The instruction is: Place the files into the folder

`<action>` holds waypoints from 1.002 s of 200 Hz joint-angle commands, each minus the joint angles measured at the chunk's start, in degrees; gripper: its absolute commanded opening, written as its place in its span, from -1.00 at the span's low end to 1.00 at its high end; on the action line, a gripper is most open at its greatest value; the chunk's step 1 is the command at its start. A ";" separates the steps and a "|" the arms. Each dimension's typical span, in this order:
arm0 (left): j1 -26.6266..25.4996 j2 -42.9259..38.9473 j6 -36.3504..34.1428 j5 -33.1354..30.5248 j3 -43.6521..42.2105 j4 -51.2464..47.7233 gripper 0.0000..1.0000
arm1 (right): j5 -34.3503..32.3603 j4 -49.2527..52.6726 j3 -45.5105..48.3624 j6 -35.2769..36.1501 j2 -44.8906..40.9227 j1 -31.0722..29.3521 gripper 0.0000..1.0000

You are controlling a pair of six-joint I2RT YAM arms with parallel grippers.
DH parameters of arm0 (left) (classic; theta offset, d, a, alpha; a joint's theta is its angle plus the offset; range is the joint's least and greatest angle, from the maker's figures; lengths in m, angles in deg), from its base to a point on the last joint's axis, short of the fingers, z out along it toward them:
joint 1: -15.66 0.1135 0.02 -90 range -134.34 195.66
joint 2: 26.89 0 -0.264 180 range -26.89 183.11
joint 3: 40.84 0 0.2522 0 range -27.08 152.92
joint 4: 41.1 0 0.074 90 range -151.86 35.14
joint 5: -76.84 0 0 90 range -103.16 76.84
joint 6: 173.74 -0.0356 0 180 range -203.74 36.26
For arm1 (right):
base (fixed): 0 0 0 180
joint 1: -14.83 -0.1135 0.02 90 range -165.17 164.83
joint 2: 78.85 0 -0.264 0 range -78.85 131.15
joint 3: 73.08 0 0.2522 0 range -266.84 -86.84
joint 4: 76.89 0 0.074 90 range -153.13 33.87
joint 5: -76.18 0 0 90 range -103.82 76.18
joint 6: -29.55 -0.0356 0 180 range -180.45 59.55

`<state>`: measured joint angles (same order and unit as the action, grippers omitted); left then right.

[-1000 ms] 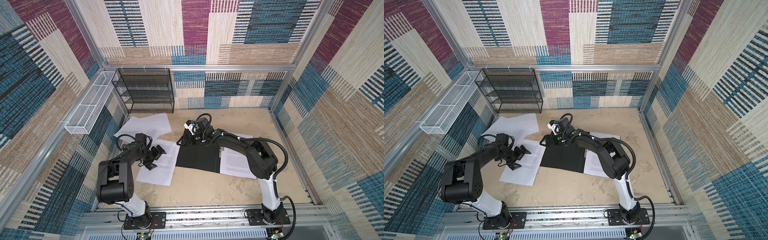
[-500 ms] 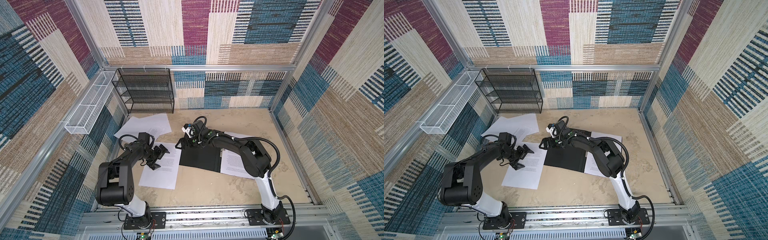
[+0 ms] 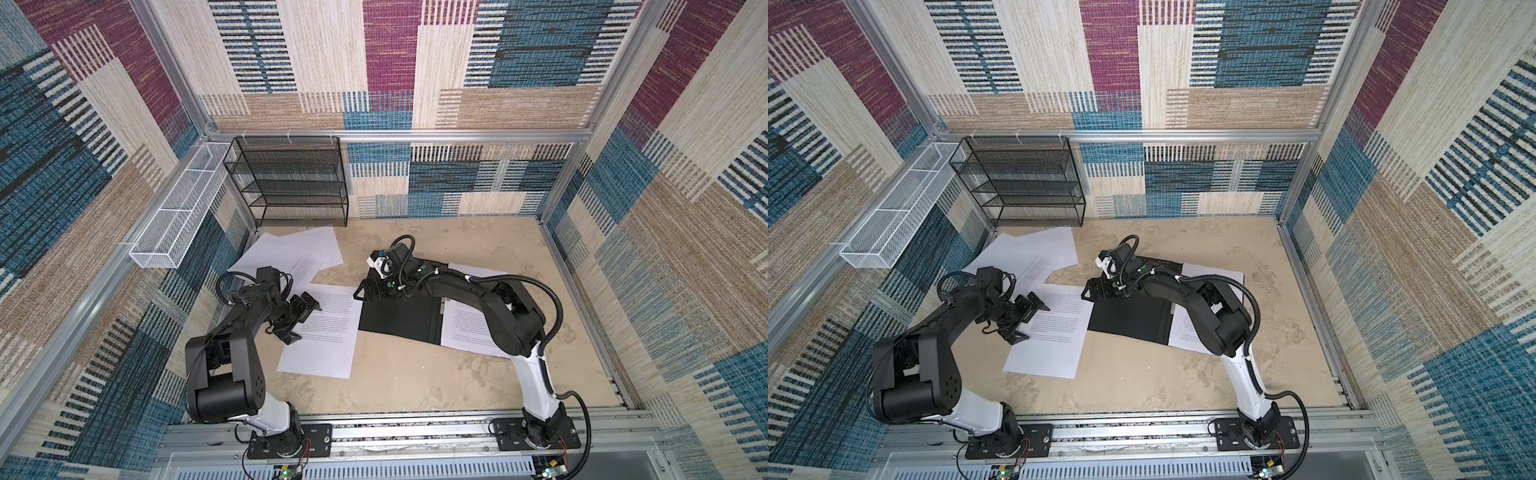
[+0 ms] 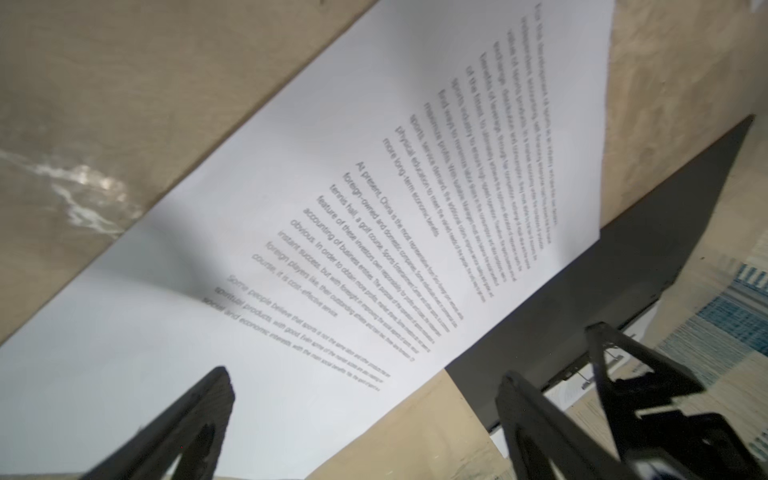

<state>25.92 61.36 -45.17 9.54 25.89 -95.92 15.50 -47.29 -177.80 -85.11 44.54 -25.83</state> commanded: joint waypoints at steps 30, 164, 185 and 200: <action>-0.18 2.68 -2.90 -1.63 -4.18 1.09 0.98 | -1.64 -0.08 0.30 -0.64 0.03 0.23 0.99; -13.54 1.48 14.74 2.72 -8.83 14.96 0.98 | -4.16 1.64 -4.81 -2.93 4.80 0.45 0.99; -14.46 1.29 16.28 2.72 -8.32 16.68 0.98 | -4.17 1.75 -4.62 -3.00 4.17 0.50 0.99; -15.08 1.31 16.87 2.17 -7.48 16.84 0.98 | -4.80 1.92 -4.48 -3.09 3.74 0.59 0.99</action>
<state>11.65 61.45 -31.23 9.93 18.63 -81.34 11.70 -45.28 -182.32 -87.39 49.26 -25.28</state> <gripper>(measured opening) 0.989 0.995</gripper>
